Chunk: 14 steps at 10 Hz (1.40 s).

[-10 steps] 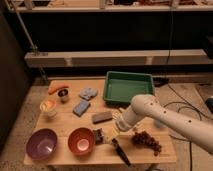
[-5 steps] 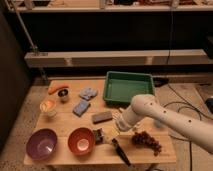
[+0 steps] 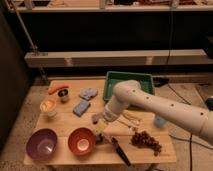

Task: Stack bowls into tray

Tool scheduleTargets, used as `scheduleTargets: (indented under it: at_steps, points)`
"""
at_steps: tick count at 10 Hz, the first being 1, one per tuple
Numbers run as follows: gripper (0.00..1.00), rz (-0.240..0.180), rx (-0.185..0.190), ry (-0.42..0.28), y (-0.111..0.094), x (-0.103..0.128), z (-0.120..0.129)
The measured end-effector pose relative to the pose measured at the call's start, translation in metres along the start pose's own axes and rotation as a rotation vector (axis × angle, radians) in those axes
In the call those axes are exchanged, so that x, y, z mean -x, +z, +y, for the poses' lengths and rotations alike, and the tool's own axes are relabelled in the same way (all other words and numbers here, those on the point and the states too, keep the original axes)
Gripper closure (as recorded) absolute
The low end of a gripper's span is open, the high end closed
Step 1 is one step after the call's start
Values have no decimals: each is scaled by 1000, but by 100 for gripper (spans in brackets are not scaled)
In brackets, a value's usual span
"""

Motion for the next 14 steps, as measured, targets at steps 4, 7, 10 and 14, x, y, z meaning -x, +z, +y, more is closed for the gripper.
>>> scheduleTargets:
  at_steps: [4, 7, 10, 14]
  points:
    - [38, -28, -9, -50, 12, -38, 2]
    - [38, -41, -25, -47, 30, -36, 9]
    - [38, -56, -29, -56, 39, -35, 5]
    - [38, -82, -42, -65, 62, -26, 2]
